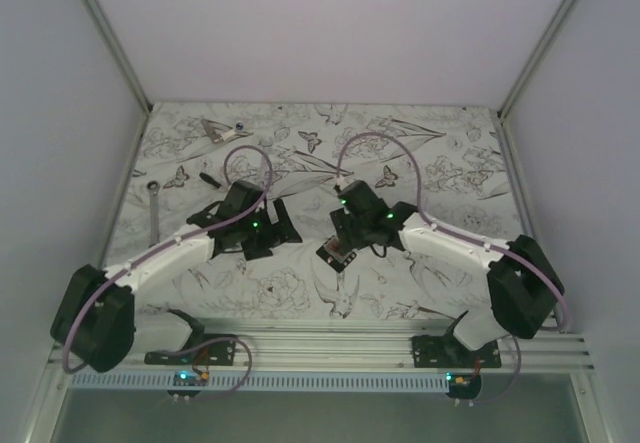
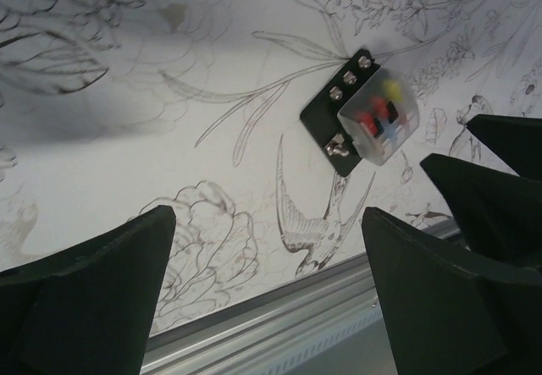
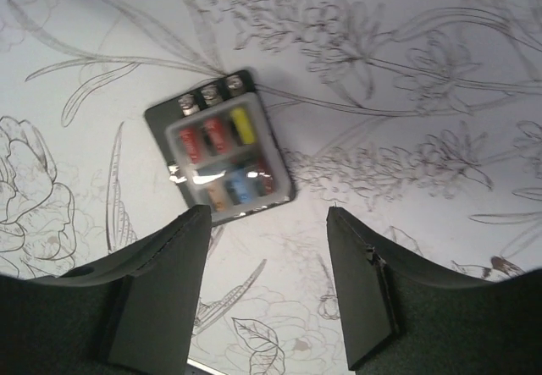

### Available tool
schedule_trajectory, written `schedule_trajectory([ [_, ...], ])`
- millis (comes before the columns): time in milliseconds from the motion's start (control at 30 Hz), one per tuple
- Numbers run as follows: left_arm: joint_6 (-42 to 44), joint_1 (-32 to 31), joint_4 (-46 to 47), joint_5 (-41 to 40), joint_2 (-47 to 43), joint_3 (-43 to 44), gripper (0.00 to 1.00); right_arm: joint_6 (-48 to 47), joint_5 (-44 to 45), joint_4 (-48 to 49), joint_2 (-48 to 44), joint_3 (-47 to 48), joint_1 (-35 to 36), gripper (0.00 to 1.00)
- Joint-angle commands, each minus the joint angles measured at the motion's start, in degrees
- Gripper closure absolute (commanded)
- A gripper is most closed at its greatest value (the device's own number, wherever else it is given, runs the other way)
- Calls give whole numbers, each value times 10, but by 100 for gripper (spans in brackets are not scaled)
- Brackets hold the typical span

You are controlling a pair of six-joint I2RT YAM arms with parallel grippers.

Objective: Snap on the fuse box
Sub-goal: Close the fuse box cover on the fuse box base.

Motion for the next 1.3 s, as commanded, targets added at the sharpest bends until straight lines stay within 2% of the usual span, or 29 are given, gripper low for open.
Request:
schedule_trajectory([
  [0, 2, -11, 31, 25, 62, 40, 6, -3, -66, 10, -37, -28, -55, 40],
  [200, 17, -36, 49, 44, 160, 109, 15, 1, -171, 54, -35, -67, -105, 51],
  [467, 28, -56, 58, 80, 275, 181, 40, 11, -257, 112, -33, -100, -154, 59],
  [667, 31, -66, 59, 97, 301, 197, 59, 25, -290, 143, -18, -106, -167, 62],
  [933, 32, -77, 59, 107, 321, 196, 61, 31, -298, 150, 11, -103, -168, 64],
  [1267, 28, -92, 59, 114, 356, 188, 72, 28, -306, 132, 67, -112, -167, 67],
])
